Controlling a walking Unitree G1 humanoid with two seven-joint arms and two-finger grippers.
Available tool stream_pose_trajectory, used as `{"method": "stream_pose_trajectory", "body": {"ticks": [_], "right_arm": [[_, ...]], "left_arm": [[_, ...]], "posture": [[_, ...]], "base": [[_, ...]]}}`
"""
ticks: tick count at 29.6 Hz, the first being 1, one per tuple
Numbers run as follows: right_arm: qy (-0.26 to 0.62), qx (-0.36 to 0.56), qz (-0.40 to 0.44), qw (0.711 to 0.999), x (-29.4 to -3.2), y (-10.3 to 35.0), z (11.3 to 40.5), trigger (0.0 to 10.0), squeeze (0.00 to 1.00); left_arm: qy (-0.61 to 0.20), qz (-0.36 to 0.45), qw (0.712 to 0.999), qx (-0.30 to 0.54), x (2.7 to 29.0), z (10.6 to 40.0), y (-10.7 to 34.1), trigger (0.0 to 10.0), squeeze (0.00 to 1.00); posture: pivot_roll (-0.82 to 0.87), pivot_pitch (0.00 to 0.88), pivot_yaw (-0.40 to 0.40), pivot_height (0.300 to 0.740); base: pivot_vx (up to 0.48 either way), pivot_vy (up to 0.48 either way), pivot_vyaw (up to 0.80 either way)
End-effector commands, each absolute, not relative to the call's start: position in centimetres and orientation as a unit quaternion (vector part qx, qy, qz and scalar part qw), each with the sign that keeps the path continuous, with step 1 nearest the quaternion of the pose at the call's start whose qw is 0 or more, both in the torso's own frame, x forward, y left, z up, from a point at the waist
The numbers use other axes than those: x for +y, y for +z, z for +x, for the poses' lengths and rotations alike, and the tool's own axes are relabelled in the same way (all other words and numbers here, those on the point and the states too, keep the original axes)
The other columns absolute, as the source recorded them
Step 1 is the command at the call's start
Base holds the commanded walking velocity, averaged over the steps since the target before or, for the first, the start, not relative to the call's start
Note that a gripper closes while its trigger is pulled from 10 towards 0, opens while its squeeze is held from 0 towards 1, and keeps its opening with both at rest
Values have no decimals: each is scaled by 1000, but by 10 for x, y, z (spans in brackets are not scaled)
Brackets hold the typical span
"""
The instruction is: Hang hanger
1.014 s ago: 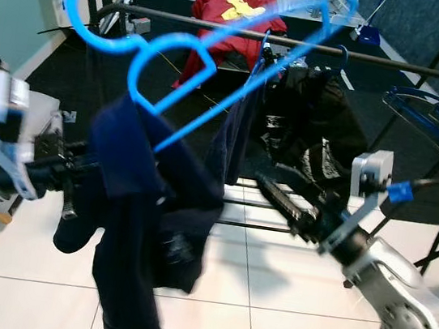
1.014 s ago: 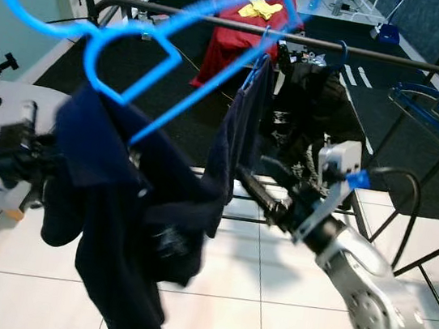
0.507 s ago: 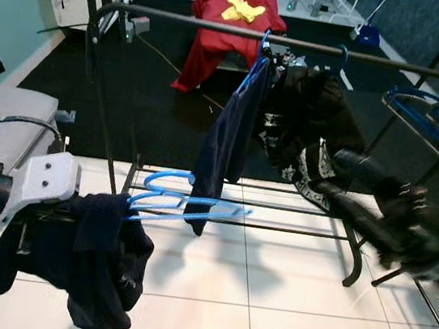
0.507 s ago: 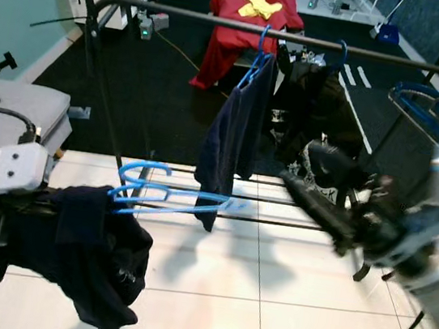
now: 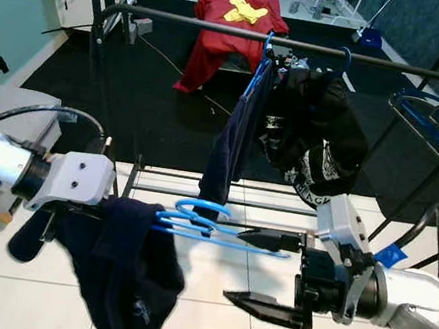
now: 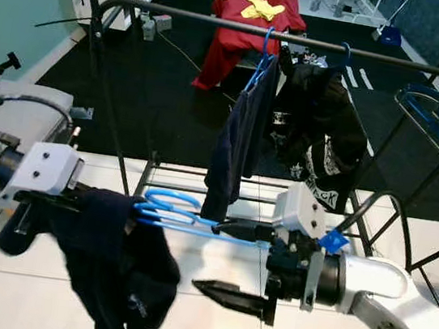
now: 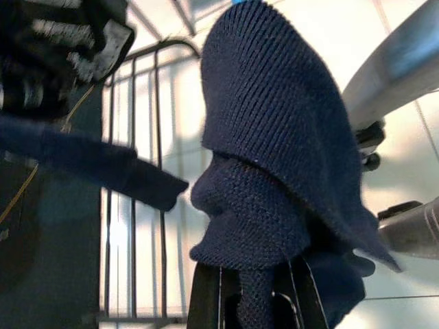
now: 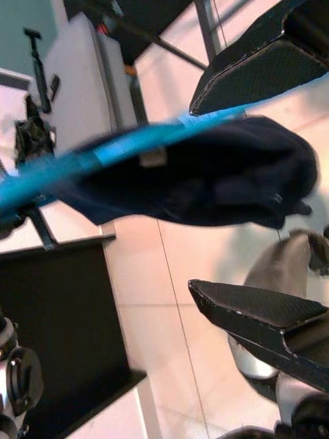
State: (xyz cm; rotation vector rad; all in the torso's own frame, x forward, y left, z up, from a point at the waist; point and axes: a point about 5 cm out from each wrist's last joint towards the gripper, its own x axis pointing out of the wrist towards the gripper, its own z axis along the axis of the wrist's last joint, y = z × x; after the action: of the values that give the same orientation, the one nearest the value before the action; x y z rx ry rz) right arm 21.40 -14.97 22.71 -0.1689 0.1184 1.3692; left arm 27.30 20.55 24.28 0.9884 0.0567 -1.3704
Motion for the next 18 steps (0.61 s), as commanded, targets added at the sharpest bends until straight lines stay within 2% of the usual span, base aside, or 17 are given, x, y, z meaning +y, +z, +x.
{"method": "stream_pose_trajectory", "body": {"ticks": [1, 3, 17, 18], "right_arm": [[643, 54, -82, 760, -147, 230, 210, 10000, 0], [649, 56, -94, 753, -146, 231, 210, 10000, 0], [642, 62, -154, 749, -138, 222, 222, 10000, 0], [632, 65, -162, 755, -135, 217, 227, 0, 0]], "left_arm": [[-623, 436, 649, 2, 197, 270, 248, 10000, 0], [-638, 435, 636, -7, 190, 267, 249, 10000, 0], [-659, 433, 614, -24, 179, 264, 252, 10000, 0], [-663, 431, 612, -31, 176, 263, 254, 10000, 0]], "posture": [[53, 56, -25, 740], [51, 54, -28, 740], [51, 53, -28, 740], [53, 54, -29, 740]], "base": [[0, 0, 0], [0, 0, 0], [0, 0, 0], [0, 0, 0]]}}
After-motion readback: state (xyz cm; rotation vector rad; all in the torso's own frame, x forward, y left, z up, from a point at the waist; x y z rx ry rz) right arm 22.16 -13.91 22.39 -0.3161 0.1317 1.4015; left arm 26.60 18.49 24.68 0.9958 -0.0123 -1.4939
